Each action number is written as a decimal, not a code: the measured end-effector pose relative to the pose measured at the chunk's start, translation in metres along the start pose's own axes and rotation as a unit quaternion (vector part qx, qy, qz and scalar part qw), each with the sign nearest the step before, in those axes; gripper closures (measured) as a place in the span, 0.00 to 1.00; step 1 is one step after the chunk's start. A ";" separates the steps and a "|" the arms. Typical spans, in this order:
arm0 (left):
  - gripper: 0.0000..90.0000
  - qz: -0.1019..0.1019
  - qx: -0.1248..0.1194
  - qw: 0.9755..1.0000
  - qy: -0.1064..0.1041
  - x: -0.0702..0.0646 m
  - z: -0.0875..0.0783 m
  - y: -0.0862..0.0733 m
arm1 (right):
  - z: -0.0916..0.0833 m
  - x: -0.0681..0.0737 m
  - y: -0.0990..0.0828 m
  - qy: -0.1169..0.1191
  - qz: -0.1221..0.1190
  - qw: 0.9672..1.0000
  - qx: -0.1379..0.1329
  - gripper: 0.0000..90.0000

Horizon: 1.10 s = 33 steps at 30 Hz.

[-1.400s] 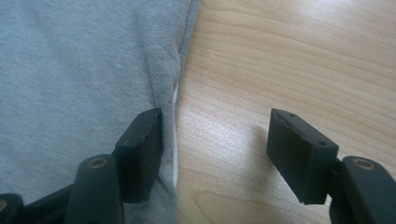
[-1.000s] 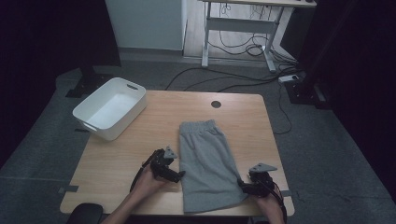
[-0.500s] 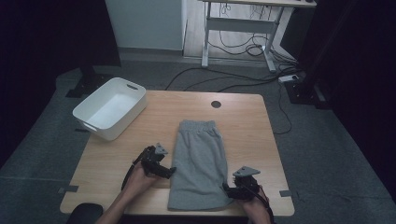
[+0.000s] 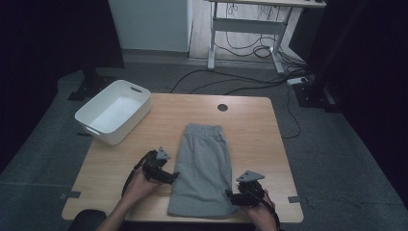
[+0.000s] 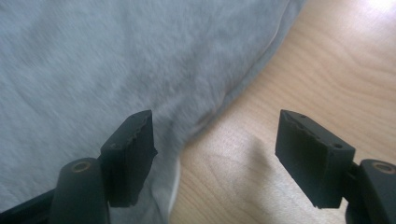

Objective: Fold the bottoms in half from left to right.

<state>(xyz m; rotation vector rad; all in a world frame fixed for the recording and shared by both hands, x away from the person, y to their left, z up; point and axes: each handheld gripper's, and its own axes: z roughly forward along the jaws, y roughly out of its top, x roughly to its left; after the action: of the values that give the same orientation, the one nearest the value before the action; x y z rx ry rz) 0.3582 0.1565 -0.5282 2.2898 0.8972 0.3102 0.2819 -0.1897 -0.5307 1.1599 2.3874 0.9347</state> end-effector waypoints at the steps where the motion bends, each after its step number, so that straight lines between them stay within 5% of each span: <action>1: 0.05 0.007 -0.006 1.000 -0.006 -0.004 -0.004 0.000 | -0.003 -0.001 0.001 0.001 0.000 1.000 -0.005 0.32; 8: 0.16 0.055 -0.016 0.998 -0.032 -0.026 -0.030 -0.019 | -0.020 -0.002 -0.002 0.030 0.004 0.999 -0.025 0.37; 12: 0.17 0.046 -0.018 0.998 -0.050 -0.030 -0.040 -0.036 | -0.029 0.002 -0.009 0.048 -0.005 0.999 -0.022 0.41; 16: 0.18 0.058 -0.024 0.996 -0.066 -0.041 -0.048 -0.048 | -0.033 0.006 -0.016 0.067 -0.011 0.998 -0.016 0.45; 23: 0.25 0.092 -0.019 0.992 -0.089 -0.062 -0.051 -0.063 | -0.039 0.013 -0.030 0.094 -0.019 0.995 -0.007 0.50; 33: 0.44 0.124 0.000 0.986 -0.108 -0.074 -0.049 -0.069 | -0.035 0.022 -0.035 0.093 -0.058 0.994 0.021 0.56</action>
<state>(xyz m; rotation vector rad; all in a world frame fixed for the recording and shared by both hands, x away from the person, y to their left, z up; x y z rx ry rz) 0.2466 0.1689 -0.5350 2.3815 0.5057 0.1639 0.2294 -0.2024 -0.5295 0.9751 2.6020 0.9979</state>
